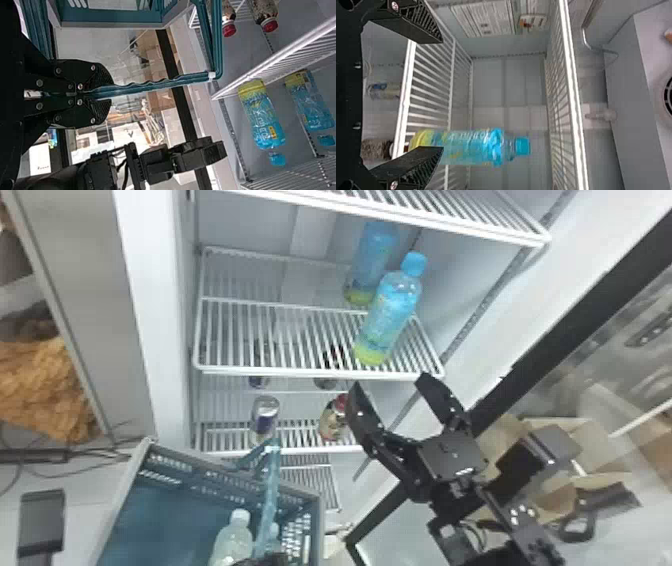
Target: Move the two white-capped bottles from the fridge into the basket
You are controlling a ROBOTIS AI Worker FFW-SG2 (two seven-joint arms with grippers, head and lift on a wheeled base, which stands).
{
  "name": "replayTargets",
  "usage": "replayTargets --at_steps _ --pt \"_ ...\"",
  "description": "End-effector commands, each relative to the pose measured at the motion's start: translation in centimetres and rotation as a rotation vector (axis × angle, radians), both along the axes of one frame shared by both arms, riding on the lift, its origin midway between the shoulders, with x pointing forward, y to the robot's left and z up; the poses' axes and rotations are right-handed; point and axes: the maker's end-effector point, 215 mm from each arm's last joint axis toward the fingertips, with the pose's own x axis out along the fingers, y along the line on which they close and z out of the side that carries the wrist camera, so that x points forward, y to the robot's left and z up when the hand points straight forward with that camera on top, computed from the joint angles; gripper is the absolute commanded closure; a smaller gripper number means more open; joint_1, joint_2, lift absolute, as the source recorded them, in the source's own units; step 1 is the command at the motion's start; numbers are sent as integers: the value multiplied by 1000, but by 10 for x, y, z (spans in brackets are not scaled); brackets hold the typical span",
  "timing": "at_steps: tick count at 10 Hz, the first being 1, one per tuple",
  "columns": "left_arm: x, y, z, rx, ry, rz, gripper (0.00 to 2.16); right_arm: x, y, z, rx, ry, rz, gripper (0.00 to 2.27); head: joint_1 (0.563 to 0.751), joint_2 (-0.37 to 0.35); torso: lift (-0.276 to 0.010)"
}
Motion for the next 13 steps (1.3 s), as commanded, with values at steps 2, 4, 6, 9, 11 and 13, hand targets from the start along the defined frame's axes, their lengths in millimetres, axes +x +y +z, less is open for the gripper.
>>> replayTargets --at_steps 2,4,6,9,11,13 --pt "-1 -1 0 -2 0 -3 1194 -3 -9 3 8 -43 -43 84 695 -350 0" --pt "-2 -1 0 -2 3 -3 1194 -3 -11 4 14 -58 -49 84 695 -350 0" --pt "-3 0 -2 1 7 -1 1194 -4 -12 3 13 -56 -50 84 695 -350 0" --pt "-2 -1 -1 0 5 -2 1193 -5 -9 1 17 -50 -44 84 695 -350 0" --pt "-3 -1 -2 0 8 -2 1194 -6 -8 3 17 -52 -44 84 695 -350 0" --pt "-3 0 -2 0 7 0 1194 -6 -9 4 19 -55 -45 84 695 -350 0"
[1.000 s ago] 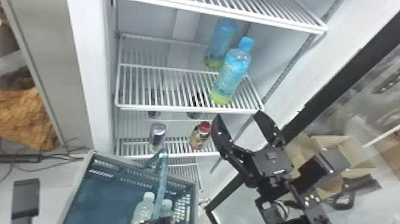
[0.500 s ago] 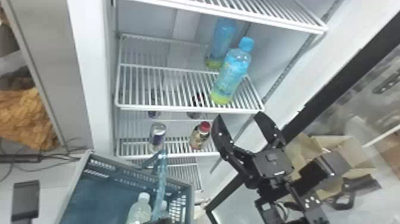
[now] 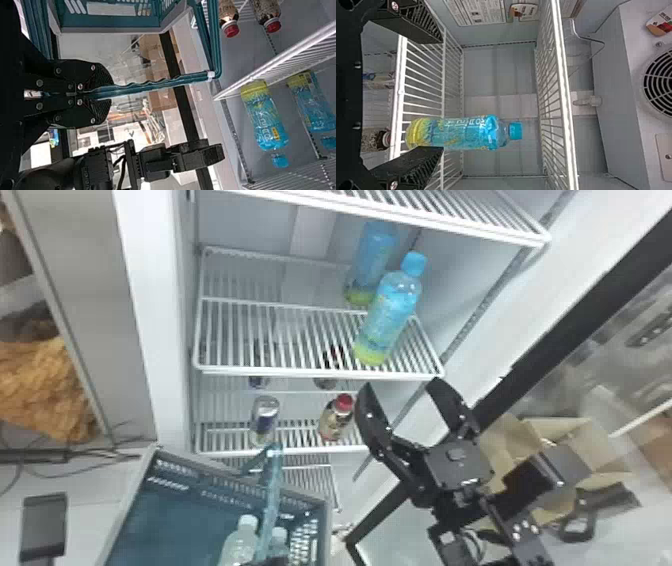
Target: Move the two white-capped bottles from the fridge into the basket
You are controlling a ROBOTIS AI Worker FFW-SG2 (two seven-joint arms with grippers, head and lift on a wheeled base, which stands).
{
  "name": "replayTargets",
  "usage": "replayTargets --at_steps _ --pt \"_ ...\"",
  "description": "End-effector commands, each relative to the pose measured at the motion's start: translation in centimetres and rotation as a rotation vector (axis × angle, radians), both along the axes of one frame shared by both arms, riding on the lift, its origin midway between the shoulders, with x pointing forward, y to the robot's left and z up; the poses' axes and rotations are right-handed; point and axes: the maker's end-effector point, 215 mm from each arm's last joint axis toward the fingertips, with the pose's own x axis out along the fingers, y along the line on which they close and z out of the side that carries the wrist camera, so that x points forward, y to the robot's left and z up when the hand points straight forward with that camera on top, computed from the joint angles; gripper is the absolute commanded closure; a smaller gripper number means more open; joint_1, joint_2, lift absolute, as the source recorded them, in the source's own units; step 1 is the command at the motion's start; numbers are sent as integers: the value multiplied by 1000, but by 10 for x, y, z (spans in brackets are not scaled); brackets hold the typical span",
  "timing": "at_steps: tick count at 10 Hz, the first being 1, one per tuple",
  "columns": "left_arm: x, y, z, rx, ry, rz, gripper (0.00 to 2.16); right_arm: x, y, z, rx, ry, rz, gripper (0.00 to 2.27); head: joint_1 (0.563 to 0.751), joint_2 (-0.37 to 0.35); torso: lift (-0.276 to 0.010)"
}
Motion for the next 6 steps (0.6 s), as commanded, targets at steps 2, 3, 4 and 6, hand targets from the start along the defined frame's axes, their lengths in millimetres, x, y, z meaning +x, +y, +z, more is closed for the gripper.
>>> replayTargets --at_steps 2,3,4,6 --pt "1 0 0 0 0 2 1193 0 0 2 1 -6 0 84 695 -350 0" --pt "0 0 1 -1 -2 0 1194 0 0 2 1 -6 -2 84 695 -350 0" --pt "1 0 1 0 -3 1 1194 0 -1 2 2 -6 -3 84 695 -350 0" --pt "1 0 1 -1 -3 2 1194 0 -1 2 2 -5 -6 84 695 -350 0"
